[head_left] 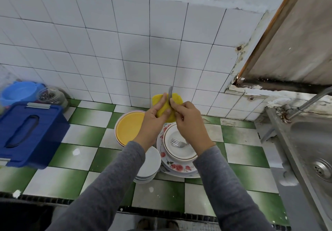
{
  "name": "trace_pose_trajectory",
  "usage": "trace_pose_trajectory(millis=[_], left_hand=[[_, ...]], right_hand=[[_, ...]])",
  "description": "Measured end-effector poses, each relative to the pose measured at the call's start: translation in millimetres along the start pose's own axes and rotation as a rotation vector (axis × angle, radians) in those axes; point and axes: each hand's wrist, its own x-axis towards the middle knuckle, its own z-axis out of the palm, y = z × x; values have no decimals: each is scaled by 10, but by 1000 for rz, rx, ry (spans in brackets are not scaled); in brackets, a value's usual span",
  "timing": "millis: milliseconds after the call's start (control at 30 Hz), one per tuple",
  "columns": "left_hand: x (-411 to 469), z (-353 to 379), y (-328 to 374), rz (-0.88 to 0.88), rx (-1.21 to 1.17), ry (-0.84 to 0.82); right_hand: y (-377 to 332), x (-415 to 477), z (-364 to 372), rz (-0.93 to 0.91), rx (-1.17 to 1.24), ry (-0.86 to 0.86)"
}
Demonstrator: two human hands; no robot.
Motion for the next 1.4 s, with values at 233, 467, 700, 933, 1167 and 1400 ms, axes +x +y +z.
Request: trace_pose_trajectory(millis=[233,467,700,933,1167,1400], left_hand=[[32,-90,20,-39,-137,-9],[22,-100,-8,-4,-53,-36],[39,-167,55,-5,-138,-13],[15,-162,26,33,7,-68],[46,-199,-18,5,-68,-63],[19,-168,-42,12,-63,-101]], right_hand=[[-22,-99,59,-36,-217,53],[-40,-93,39,-3,-242,46],[18,-138,1,-16,-231,-37],[23,-61,-65,105,-26,-135],[47,-38,-95,289,339,-155],[46,20,-145,368,611,-159]])
